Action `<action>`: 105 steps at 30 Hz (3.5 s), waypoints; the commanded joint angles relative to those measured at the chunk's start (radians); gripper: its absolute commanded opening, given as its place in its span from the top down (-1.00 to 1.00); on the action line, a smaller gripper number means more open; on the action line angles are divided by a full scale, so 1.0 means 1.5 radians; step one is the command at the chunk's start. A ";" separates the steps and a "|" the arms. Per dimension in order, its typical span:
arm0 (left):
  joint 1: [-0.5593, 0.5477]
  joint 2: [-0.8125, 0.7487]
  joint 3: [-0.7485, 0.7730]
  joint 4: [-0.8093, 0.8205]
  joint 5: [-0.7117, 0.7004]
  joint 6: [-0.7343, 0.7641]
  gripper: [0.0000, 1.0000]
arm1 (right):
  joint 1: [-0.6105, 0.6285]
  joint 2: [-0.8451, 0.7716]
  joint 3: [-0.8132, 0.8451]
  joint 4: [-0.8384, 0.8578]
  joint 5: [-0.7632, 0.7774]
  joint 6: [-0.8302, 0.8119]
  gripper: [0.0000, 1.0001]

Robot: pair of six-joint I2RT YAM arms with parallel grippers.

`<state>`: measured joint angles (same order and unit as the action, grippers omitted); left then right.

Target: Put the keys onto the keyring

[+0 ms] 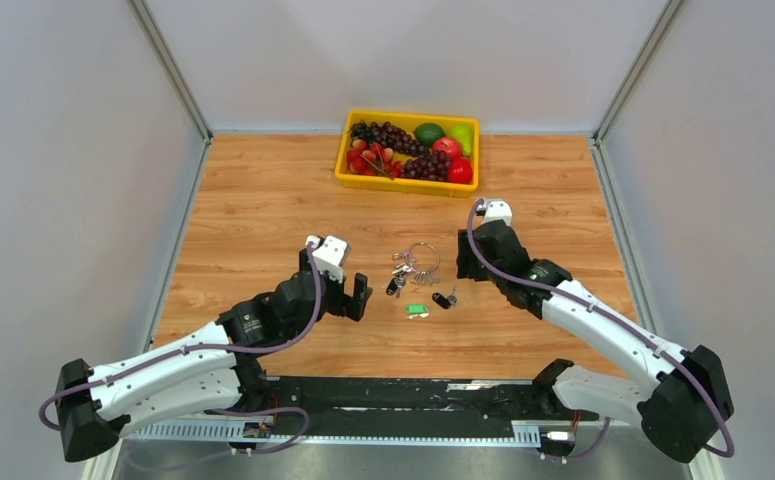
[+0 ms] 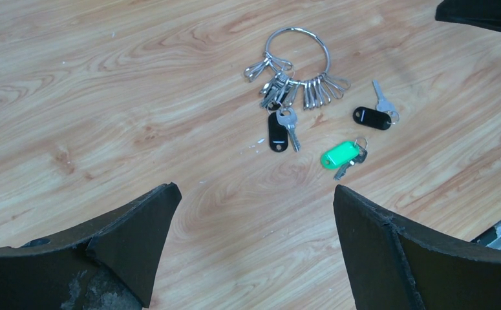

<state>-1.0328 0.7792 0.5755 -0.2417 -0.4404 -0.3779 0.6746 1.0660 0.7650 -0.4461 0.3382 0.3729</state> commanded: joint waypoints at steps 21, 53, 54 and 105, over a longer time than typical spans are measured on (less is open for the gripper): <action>-0.001 -0.002 -0.028 0.052 0.043 -0.004 -1.00 | -0.014 0.226 -0.013 0.169 -0.203 0.064 0.16; -0.001 -0.020 -0.039 0.045 0.043 -0.003 -1.00 | 0.006 0.330 -0.022 0.247 -0.170 0.179 0.44; -0.001 -0.019 -0.038 0.045 0.044 -0.003 -1.00 | 0.005 0.334 -0.021 0.248 -0.169 0.179 0.44; -0.001 -0.034 0.082 0.064 0.270 0.055 -1.00 | 0.032 0.168 0.379 -0.263 -0.386 -0.078 1.00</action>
<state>-1.0328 0.7223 0.6689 -0.2245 -0.0940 -0.3492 0.7002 1.3354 1.2438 -0.7635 -0.1799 0.2665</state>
